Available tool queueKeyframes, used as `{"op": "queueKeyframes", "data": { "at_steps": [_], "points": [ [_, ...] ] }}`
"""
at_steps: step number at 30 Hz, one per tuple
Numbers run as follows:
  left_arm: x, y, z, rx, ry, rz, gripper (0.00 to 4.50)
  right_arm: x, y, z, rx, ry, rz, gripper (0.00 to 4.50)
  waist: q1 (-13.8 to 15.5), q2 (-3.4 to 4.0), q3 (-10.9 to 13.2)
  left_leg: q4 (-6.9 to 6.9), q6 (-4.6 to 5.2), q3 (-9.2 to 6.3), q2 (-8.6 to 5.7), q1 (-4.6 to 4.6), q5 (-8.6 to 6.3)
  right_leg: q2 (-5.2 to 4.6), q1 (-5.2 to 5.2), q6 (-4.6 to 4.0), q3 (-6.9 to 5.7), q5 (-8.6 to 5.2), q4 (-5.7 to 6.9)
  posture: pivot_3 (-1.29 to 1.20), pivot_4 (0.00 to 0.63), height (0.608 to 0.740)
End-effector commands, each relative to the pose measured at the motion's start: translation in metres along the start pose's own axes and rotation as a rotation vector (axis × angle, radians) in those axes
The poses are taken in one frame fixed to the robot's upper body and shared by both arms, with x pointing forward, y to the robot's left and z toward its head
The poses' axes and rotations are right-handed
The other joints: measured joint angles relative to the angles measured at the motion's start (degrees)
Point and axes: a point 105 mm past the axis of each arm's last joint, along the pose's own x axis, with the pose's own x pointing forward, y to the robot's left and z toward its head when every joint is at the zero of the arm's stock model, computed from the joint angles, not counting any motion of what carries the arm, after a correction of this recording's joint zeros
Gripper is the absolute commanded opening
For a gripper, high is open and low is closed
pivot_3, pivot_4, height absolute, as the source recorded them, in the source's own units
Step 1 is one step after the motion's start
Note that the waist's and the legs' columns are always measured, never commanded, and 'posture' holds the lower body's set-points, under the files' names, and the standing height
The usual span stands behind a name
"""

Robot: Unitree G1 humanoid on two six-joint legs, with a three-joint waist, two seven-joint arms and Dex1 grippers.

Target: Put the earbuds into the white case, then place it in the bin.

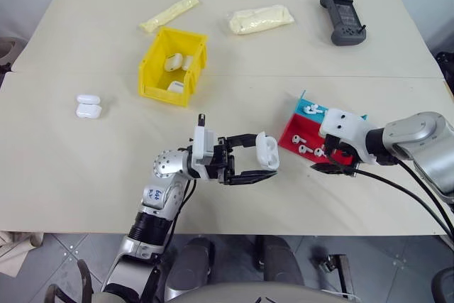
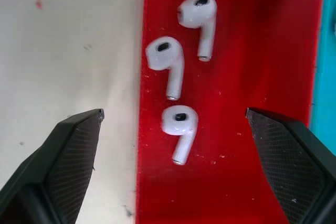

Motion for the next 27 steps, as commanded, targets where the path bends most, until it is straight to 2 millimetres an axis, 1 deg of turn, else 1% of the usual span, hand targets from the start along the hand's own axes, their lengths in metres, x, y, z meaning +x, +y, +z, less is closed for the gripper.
{"op": "queueKeyframes", "data": {
  "at_steps": [1, 3, 8, 14, 20, 27],
  "points": [
    [0.004, -0.002, 0.008, 0.038, -0.016, -0.003, 2.79, -0.005, -0.007, 0.004, -0.032, 0.009, -0.023, 3.63, 0.0, 0.00, 0.0, 0.00, 0.00, 0.00, 0.00, 0.00, 0.00, 0.00, 0.00, 0.00, 0.00, 0.00, 0.00, 0.00, 0.150, 0.740],
    [0.005, -0.002, 0.008, 0.039, -0.017, 0.001, 2.79, -0.005, -0.009, 0.004, -0.034, 0.013, -0.025, 2.96, 0.0, 0.00, 0.0, 0.00, 0.00, 0.00, -0.01, 0.00, 0.00, 0.01, 0.00, 0.00, 0.00, 0.00, 0.00, 0.00, 0.150, 0.740],
    [0.006, -0.002, 0.008, 0.042, -0.020, 0.008, 2.79, -0.002, -0.005, 0.004, -0.074, 0.024, 0.003, 1.29, 0.0, 0.00, 0.0, 0.00, 0.01, 0.03, -0.03, 0.00, -0.01, 0.01, -0.01, 0.01, 0.00, 0.00, 0.02, 0.00, 0.150, 0.740],
    [0.007, -0.001, 0.008, 0.043, -0.022, 0.012, 2.79, -0.001, -0.006, 0.004, -0.087, 0.028, 0.004, 1.24, 0.0, 0.01, 0.0, 0.00, 0.00, 0.03, -0.03, 0.00, -0.02, 0.02, 0.00, 0.01, 0.00, 0.00, 0.02, 0.00, 0.150, 0.740],
    [0.008, -0.001, 0.008, 0.041, -0.025, 0.014, 2.79, 0.003, 0.000, 0.006, -0.106, 0.024, 0.041, 1.24, 0.0, 0.01, 0.0, 0.00, 0.00, 0.03, -0.03, 0.00, -0.02, 0.02, 0.00, 0.01, 0.00, 0.00, 0.01, 0.00, 0.150, 0.740],
    [0.008, 0.000, 0.009, 0.042, -0.027, 0.019, 2.79, 0.006, 0.000, 0.004, -0.139, 0.041, 0.048, 1.24, 0.0, 0.01, 0.0, 0.00, 0.00, 0.03, -0.04, 0.01, -0.02, 0.02, 0.00, 0.01, 0.00, 0.01, 0.01, 0.00, 0.150, 0.740]
  ]
}}
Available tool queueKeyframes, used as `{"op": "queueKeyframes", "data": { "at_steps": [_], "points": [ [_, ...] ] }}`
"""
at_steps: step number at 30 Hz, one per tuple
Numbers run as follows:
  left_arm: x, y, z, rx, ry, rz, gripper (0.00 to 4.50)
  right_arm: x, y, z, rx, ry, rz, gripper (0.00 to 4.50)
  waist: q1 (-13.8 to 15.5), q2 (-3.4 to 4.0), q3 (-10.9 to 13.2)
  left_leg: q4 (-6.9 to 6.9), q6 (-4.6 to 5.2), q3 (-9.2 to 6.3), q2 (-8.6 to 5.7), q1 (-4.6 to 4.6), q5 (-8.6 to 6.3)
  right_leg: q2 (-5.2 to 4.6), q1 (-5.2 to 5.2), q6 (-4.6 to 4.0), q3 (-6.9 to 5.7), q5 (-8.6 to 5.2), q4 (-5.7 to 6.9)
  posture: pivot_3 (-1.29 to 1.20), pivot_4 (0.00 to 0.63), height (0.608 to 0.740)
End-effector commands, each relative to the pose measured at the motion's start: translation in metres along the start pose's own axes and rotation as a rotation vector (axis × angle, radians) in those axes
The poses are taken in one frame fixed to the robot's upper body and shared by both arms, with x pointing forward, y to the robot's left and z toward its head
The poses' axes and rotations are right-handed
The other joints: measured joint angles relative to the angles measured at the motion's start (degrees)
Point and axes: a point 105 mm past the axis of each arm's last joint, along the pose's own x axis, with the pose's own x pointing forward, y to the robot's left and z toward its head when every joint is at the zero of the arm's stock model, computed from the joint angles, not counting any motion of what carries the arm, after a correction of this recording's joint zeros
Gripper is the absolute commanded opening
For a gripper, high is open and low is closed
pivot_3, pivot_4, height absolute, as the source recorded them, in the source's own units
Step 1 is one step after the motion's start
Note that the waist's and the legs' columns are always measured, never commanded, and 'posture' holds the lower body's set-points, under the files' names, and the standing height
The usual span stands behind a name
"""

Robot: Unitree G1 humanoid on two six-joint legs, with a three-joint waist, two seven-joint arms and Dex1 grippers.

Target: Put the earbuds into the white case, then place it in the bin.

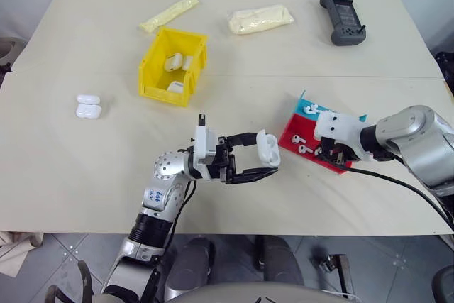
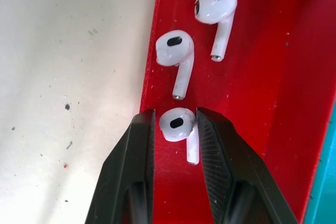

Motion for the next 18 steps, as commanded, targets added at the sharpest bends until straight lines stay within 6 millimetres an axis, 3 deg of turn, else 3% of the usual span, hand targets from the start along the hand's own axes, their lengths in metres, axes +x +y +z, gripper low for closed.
{"op": "queueKeyframes", "data": {
  "at_steps": [1, 18],
  "points": [
    [0.0053, -0.0030, 0.0109, 0.041, -0.032, -0.020, 2.79, -0.0024, -0.0036, 0.0019, -0.031, 0.002, -0.012, 1.24, 0.0, 0.00, 0.0, 0.00, 0.00, 0.00, 0.00, 0.00, 0.00, 0.00, 0.00, 0.00, 0.00, 0.00, 0.00, 0.00, 0.150, 0.740],
    [0.0042, 0.0000, 0.0148, 0.046, -0.038, -0.006, 2.79, -0.0023, -0.0052, -0.0049, -0.173, 0.016, 0.040, 1.24, 0.0, 0.00, 0.0, 0.00, 0.00, 0.00, -0.02, 0.01, 0.00, 0.00, 0.02, 0.00, -0.01, 0.00, -0.01, 0.00, 0.150, 0.740]
  ]
}}
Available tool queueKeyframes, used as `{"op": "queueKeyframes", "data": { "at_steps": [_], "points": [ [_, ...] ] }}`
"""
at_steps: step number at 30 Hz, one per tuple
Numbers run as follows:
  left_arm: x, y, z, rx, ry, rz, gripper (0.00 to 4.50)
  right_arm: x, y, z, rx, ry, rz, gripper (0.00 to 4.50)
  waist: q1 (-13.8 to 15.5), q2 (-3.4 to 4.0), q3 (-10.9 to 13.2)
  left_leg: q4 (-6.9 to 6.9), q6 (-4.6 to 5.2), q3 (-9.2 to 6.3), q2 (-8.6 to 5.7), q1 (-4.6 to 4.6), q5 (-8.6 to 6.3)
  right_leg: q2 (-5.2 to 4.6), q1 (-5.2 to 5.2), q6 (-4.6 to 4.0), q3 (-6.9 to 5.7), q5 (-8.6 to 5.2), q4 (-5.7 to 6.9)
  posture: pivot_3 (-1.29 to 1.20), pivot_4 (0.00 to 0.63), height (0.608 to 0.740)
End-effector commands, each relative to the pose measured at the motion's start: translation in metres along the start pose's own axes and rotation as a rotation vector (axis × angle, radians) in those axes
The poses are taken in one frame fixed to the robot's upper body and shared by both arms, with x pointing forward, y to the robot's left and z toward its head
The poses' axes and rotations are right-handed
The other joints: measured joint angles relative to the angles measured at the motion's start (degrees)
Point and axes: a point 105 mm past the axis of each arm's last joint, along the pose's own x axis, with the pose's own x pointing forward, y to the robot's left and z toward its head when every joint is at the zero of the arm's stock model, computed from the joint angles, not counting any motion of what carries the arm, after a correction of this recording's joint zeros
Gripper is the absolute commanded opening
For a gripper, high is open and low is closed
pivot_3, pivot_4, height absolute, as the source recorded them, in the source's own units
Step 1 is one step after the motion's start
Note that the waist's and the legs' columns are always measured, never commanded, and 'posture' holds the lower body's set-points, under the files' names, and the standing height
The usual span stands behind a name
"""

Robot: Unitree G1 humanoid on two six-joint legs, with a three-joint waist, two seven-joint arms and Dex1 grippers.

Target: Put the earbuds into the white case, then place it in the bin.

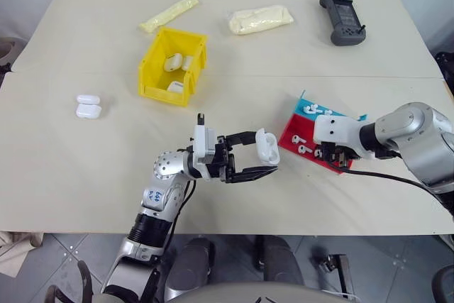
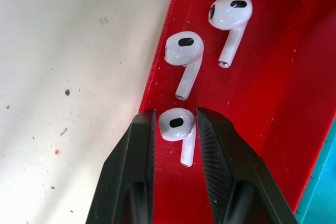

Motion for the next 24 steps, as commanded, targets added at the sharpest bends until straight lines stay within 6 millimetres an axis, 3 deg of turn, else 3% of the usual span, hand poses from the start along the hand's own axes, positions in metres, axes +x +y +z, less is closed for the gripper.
{"op": "queueKeyframes", "data": {
  "at_steps": [1, 11, 15, 24],
  "points": [
    [0.0050, -0.0015, 0.0138, 0.041, -0.039, -0.017, 2.79, -0.0029, -0.0025, -0.0049, -0.029, 0.017, 0.003, 1.24, 0.0, 0.00, 0.0, 0.00, 0.00, 0.00, 0.00, 0.00, 0.00, 0.00, 0.00, 0.00, 0.00, 0.00, 0.00, 0.00, 0.150, 0.740],
    [0.0051, -0.0008, 0.0150, 0.042, -0.040, -0.010, 2.79, -0.0024, -0.0034, -0.0101, -0.054, 0.025, 0.028, 1.24, 0.0, 0.00, 0.0, 0.01, 0.00, -0.02, 0.02, 0.01, 0.00, 0.00, 0.03, 0.00, -0.01, 0.00, -0.03, 0.00, 0.150, 0.740],
    [0.0046, -0.0008, 0.0151, 0.039, -0.037, -0.012, 2.79, -0.0005, -0.0042, -0.0101, -0.052, 0.017, 0.022, 0.52, 0.0, 0.00, 0.0, 0.01, 0.00, -0.02, 0.02, 0.03, 0.00, 0.00, 0.05, 0.00, 0.00, 0.00, -0.06, 0.00, 0.150, 0.740],
    [0.0026, -0.0016, 0.0131, 0.015, -0.025, -0.041, 2.79, -0.0072, -0.0048, -0.0092, -0.012, -0.020, -0.015, 0.52, 0.0, 0.00, 0.0, 0.03, -0.01, -0.02, 0.04, 0.04, -0.01, 0.00, 0.05, 0.00, 0.00, 0.00, -0.05, 0.00, 0.150, 0.740]
  ]
}}
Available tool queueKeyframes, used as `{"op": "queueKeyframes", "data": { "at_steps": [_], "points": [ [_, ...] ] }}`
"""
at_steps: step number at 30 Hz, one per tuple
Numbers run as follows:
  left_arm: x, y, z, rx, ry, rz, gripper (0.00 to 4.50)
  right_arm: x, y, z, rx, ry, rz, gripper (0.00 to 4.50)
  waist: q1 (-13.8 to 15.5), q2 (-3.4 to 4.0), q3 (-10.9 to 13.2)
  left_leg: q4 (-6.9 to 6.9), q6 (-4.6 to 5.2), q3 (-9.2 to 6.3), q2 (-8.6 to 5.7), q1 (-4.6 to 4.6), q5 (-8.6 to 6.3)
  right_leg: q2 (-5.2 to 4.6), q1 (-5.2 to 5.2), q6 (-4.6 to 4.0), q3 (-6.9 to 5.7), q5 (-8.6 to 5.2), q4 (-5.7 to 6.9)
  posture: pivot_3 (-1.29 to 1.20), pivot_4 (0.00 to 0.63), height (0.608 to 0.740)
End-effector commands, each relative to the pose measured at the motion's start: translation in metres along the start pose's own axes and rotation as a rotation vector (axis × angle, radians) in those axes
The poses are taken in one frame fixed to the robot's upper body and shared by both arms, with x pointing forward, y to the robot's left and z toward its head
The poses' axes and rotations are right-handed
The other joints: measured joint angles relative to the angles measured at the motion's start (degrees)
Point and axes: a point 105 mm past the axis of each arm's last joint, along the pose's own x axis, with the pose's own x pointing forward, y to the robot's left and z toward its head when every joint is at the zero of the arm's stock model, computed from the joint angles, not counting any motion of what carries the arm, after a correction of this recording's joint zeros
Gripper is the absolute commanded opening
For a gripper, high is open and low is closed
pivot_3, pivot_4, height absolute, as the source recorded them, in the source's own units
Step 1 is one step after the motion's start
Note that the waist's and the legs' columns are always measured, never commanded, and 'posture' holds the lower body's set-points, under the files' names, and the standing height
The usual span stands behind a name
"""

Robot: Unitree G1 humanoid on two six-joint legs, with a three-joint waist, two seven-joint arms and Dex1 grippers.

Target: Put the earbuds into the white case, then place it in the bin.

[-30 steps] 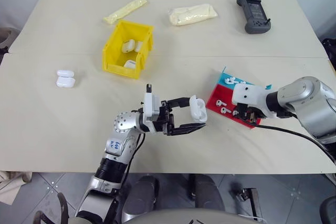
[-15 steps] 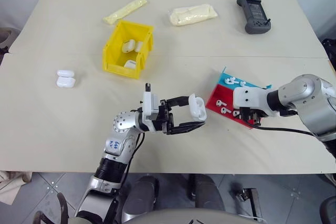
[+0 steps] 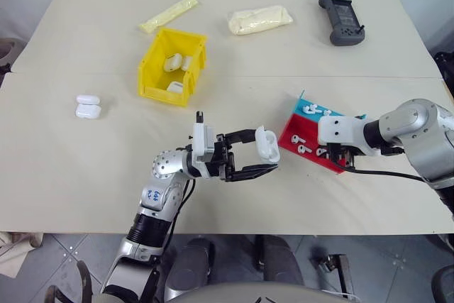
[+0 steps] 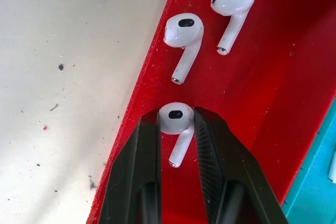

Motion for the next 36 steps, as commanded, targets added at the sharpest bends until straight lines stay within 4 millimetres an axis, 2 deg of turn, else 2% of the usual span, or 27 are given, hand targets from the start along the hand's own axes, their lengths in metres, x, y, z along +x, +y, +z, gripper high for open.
{"op": "queueKeyframes", "data": {
  "at_steps": [1, 3, 6, 9, 12, 16, 20, 23, 28, 36],
  "points": [
    [0.002, -0.001, 0.010, 0.022, -0.030, -0.037, 2.79, -0.010, -0.002, 0.003, 0.036, -0.047, -0.034, 0.52, 0.1, 0.00, 0.0, 0.00, 0.00, 0.00, 0.00, 0.00, 0.00, 0.00, 0.00, 0.00, 0.00, 0.00, 0.00, 0.00, 0.150, 0.740],
    [0.001, 0.000, 0.010, 0.004, -0.028, -0.038, 2.79, -0.020, -0.002, 0.014, 0.047, -0.151, -0.037, 0.52, 0.1, 0.00, 0.0, 0.01, 0.00, 0.00, 0.01, -0.02, 0.00, -0.01, 0.00, 0.00, 0.00, 0.00, 0.01, 0.00, 0.150, 0.740],
    [0.000, 0.002, 0.009, -0.006, -0.027, -0.047, 2.79, -0.042, 0.004, 0.037, 0.023, -0.412, -0.047, 0.52, 0.0, 0.01, 0.0, -0.01, 0.00, 0.01, 0.01, -0.04, 0.00, 0.00, -0.01, 0.02, 0.00, 0.01, 0.05, 0.00, 0.150, 0.740],
    [-0.001, 0.006, 0.004, -0.011, -0.009, -0.056, 2.79, -0.060, 0.009, 0.045, 0.067, -0.628, -0.130, 0.52, 0.2, 0.01, 0.0, 0.00, 0.00, -0.05, 0.01, -0.02, 0.00, 0.02, 0.08, 0.03, -0.11, 0.02, 0.02, 0.00, 0.150, 0.740],
    [-0.007, 0.010, 0.000, -0.032, 0.017, -0.046, 2.79, -0.065, 0.024, 0.058, 0.098, -0.757, -0.121, 0.52, 0.2, 0.01, 0.0, 0.03, 0.01, -0.07, 0.01, -0.02, -0.01, 0.00, 0.11, 0.05, -0.12, 0.03, 0.01, 0.00, 0.150, 0.740],
    [-0.006, 0.009, -0.001, -0.075, 0.004, -0.064, 2.79, -0.070, 0.040, 0.080, 0.276, -0.990, -0.059, 0.52, 0.1, 0.01, 0.0, 0.03, 0.01, -0.10, 0.08, 0.00, -0.01, 0.01, 0.11, 0.06, -0.13, 0.04, 0.03, 0.00, 0.150, 0.740],
    [-0.005, 0.008, 0.001, -0.088, 0.012, -0.085, 2.79, -0.075, 0.033, 0.098, 0.332, -1.142, -0.161, 0.52, 0.0, 0.02, 0.0, 0.03, 0.00, -0.10, 0.07, 0.01, -0.01, 0.01, 0.11, 0.06, -0.11, 0.04, 0.05, 0.00, 0.150, 0.740],
    [0.000, 0.010, 0.005, -0.092, 0.007, -0.092, 2.79, -0.086, 0.031, 0.113, 0.394, -1.336, -0.198, 0.52, 0.0, 0.03, 0.0, 0.02, 0.01, -0.10, 0.04, 0.01, -0.01, 0.01, 0.09, 0.05, -0.07, 0.04, 0.07, 0.00, 0.150, 0.740],
    [0.006, 0.011, 0.015, -0.074, -0.033, -0.102, 2.79, -0.075, 0.041, 0.123, 0.455, -1.412, -0.148, 0.52, 0.0, 0.07, 0.0, 0.02, 0.06, -0.12, -0.03, 0.00, -0.04, -0.01, 0.10, 0.05, -0.06, 0.04, 0.07, 0.00, 0.150, 0.740],
    [0.010, 0.009, 0.026, -0.072, -0.053, -0.107, 2.79, -0.062, 0.046, 0.131, 0.504, -1.472, -0.149, 0.52, -0.2, 0.09, 0.0, 0.01, 0.08, -0.07, -0.09, 0.04, -0.05, 0.06, 0.07, 0.05, -0.02, 0.04, 0.10, 0.00, 0.150, 0.740]
  ]
}}
